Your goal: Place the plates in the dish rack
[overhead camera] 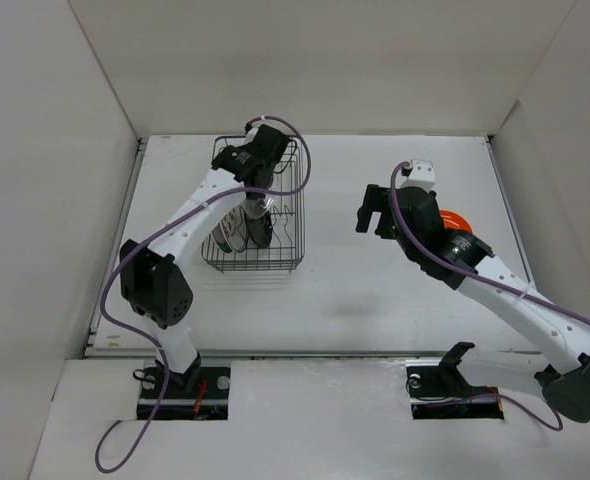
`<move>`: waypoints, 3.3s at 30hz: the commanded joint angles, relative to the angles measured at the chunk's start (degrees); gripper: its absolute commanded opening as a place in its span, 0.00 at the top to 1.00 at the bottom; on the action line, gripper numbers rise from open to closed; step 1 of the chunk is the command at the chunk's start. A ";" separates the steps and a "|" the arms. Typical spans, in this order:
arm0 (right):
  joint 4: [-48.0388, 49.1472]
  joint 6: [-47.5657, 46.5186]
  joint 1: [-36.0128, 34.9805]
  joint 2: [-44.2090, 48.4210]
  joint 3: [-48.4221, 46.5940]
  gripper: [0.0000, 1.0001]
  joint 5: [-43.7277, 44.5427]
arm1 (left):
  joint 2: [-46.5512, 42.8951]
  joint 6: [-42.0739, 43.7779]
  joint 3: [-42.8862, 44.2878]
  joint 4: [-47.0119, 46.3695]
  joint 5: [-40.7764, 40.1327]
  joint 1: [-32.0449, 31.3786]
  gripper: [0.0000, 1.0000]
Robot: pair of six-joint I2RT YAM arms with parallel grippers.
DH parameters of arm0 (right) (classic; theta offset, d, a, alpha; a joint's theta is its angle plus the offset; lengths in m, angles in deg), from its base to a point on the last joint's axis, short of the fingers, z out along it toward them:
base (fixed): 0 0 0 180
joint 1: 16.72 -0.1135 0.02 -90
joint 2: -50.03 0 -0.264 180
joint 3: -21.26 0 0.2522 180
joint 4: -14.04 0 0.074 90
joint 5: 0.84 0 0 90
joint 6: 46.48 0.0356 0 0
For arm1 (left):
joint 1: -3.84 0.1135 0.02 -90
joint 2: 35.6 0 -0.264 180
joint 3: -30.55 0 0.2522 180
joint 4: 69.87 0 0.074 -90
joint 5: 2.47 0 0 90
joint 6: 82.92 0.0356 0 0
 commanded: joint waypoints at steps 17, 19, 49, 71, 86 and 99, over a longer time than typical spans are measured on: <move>-0.53 0.80 1.71 1.81 3.13 0.00 2.10 | -1.32 -6.71 6.08 2.80 -1.43 -1.69 1.00; -1.05 0.27 1.71 1.19 3.13 0.00 2.62 | -3.60 -7.94 6.08 3.33 -1.52 -1.69 1.00; -3.43 7.30 1.18 6.46 6.64 0.00 3.25 | -10.47 -23.85 -11.49 -0.18 -5.56 -2.22 1.00; -2.90 7.83 1.18 10.07 11.30 0.00 3.25 | -5.91 -23.24 -9.04 -0.18 -0.73 -2.22 1.00; -1.85 7.83 1.18 11.12 13.67 0.00 3.25 | -4.75 -24.29 -6.31 0.96 -5.04 -2.22 1.00; -0.27 7.30 1.18 11.12 14.73 0.00 1.58 | -4.32 -24.82 -7.54 0.43 -6.27 -2.22 1.00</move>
